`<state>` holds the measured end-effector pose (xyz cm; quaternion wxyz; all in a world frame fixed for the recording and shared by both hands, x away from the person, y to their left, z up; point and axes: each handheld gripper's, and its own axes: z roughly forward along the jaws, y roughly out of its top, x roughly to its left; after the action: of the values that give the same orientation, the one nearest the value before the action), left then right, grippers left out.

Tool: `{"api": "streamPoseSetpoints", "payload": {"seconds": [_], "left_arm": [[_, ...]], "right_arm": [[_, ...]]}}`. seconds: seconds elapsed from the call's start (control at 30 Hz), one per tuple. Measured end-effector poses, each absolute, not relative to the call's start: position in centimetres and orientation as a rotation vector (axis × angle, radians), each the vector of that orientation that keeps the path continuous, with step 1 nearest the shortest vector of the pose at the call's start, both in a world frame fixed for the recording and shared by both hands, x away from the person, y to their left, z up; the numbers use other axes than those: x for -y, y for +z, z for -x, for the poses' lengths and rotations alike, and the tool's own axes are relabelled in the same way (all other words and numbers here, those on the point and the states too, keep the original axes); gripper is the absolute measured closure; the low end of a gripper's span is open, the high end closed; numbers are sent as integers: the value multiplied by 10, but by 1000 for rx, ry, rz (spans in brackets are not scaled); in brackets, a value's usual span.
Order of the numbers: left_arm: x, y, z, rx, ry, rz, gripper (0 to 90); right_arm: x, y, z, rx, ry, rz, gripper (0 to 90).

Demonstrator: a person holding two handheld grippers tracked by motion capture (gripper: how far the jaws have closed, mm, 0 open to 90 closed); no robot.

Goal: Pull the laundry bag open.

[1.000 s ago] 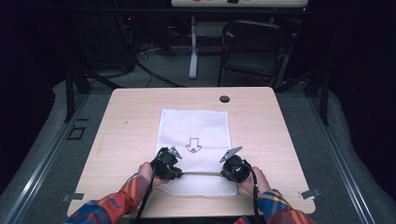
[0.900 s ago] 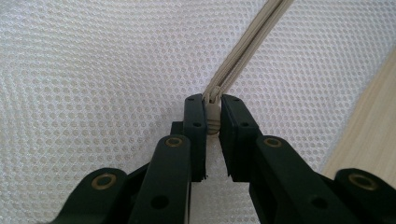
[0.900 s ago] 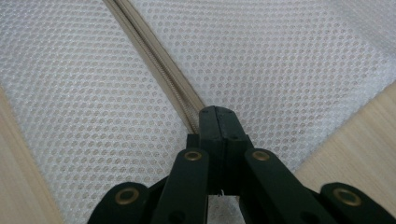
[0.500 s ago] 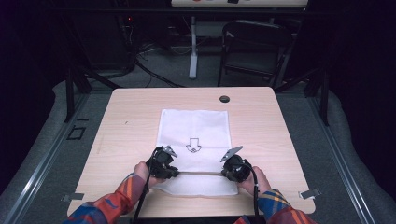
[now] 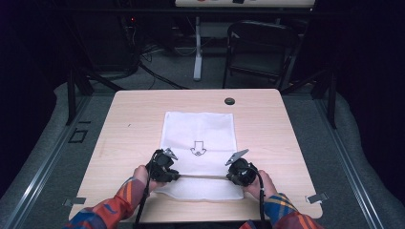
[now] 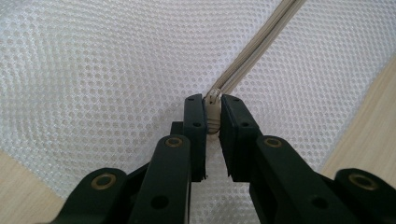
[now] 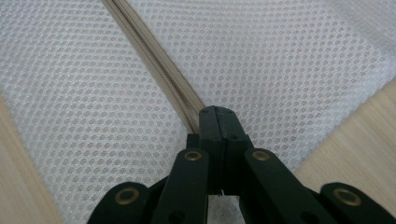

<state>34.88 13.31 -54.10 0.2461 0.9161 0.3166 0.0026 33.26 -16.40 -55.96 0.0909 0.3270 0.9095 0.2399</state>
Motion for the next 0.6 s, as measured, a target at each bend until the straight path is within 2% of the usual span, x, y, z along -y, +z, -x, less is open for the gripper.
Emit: {"api": "streamPoseSetpoints", "payload": {"seconds": [0.6], "left_arm": [[-151, -537, -349, -904, 25, -2481, 806]], "right_arm": [[164, -559, -333, -2703, 699, -969, 900]]}}
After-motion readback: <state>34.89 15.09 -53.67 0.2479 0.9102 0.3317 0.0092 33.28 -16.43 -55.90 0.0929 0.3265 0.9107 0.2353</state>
